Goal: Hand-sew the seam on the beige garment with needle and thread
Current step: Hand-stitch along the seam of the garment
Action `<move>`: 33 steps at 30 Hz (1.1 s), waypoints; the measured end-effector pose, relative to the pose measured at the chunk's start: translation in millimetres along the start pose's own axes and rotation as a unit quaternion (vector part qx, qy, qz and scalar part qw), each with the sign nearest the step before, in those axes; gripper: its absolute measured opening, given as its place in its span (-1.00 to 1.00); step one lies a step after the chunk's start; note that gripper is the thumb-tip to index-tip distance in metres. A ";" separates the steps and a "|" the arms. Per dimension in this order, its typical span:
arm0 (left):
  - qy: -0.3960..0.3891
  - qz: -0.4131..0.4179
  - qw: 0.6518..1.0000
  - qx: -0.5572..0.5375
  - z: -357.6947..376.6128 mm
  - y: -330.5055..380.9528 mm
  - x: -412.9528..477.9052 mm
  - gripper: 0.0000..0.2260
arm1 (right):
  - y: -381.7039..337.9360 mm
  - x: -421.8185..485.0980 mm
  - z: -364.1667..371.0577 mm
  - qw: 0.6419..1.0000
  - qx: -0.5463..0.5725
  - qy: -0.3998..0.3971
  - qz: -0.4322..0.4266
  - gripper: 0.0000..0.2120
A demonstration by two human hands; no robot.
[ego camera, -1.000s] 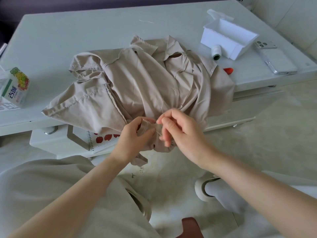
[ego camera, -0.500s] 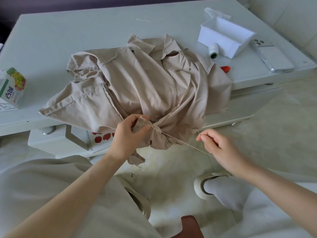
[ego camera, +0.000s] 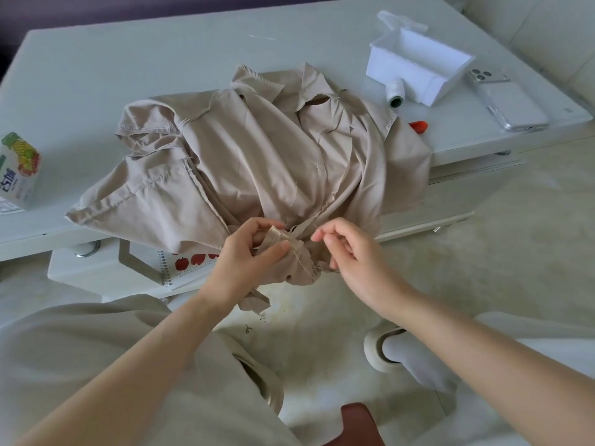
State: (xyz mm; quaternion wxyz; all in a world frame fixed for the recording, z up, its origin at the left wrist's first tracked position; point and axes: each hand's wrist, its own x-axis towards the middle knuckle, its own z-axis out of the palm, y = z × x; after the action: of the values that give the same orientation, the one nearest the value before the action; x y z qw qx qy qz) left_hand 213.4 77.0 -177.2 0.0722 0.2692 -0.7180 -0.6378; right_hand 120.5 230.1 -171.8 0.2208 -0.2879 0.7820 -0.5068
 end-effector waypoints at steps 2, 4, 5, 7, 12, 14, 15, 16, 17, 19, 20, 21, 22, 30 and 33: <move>-0.013 0.007 1.000 -0.001 -0.3 0.0 -0.1 -0.82 | -7.2 6.0 10.5 0.999 0.042 -0.004 0.026 -0.75; -0.018 0.011 1.000 -0.002 -0.9 -0.1 -0.3 -0.82 | -10.4 10.8 18.9 0.998 0.044 -0.016 0.048 -0.76; -0.016 0.014 1.000 0.000 -1.1 0.0 -0.4 -0.82 | -10.3 12.3 22.9 0.997 0.042 -0.021 0.056 -0.77; -0.008 0.019 1.000 0.003 -1.8 0.9 -0.7 -0.83 | -9.7 13.9 28.1 0.997 0.038 -0.014 0.060 -0.79; -0.015 -0.033 0.999 0.012 -3.1 1.9 -0.5 -0.82 | -9.5 15.5 27.4 0.998 0.045 0.033 0.034 -0.79; -0.036 -0.076 0.996 0.020 -2.7 2.0 -0.5 -0.77 | -11.3 15.2 25.8 0.998 0.056 0.029 0.023 -0.77; -0.046 -0.086 0.995 0.022 -2.5 2.2 -0.4 -0.72 | -11.3 15.0 25.5 0.998 0.060 0.028 0.017 -0.77; -0.053 -0.088 0.994 0.023 -2.3 2.0 -0.1 -0.67 | -11.2 14.9 25.2 0.998 0.063 0.027 0.011 -0.78; -0.056 -0.088 0.994 0.023 -2.0 2.1 0.2 -0.65 | -10.5 14.7 25.1 0.998 0.064 0.027 0.007 -0.79; -0.049 -0.077 0.996 0.017 -2.8 1.3 0.8 -0.68 | -9.0 14.2 25.4 0.998 0.063 0.027 0.003 -0.80; -0.041 -0.068 0.997 0.009 -3.2 1.1 0.9 -0.71 | -8.1 13.8 25.7 0.998 0.055 0.030 -0.002 -0.79; -0.032 -0.056 0.998 0.000 -3.6 0.9 1.0 -0.74 | -7.2 13.3 26.0 0.999 0.037 0.037 -0.010 -0.78; -0.022 -0.044 0.999 -0.008 -4.1 0.7 1.0 -0.77 | -6.3 12.6 26.0 0.998 0.014 0.050 -0.019 -0.77; 0.018 0.002 0.998 -0.059 -4.2 4.4 -2.5 -0.92 | -8.7 2.4 14.6 0.997 -0.005 0.050 -0.056 -0.82; 0.022 0.007 0.998 -0.057 -4.3 4.1 -2.4 -0.93 | -9.2 -3.8 12.3 0.995 -0.047 0.032 -0.084 -0.84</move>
State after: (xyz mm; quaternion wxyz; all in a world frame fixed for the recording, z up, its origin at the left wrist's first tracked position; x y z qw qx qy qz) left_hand 216.1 74.6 -171.9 0.1078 0.2738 -0.6803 -0.6713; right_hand 133.2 221.6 -167.9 0.1384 -0.3461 0.7848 -0.4951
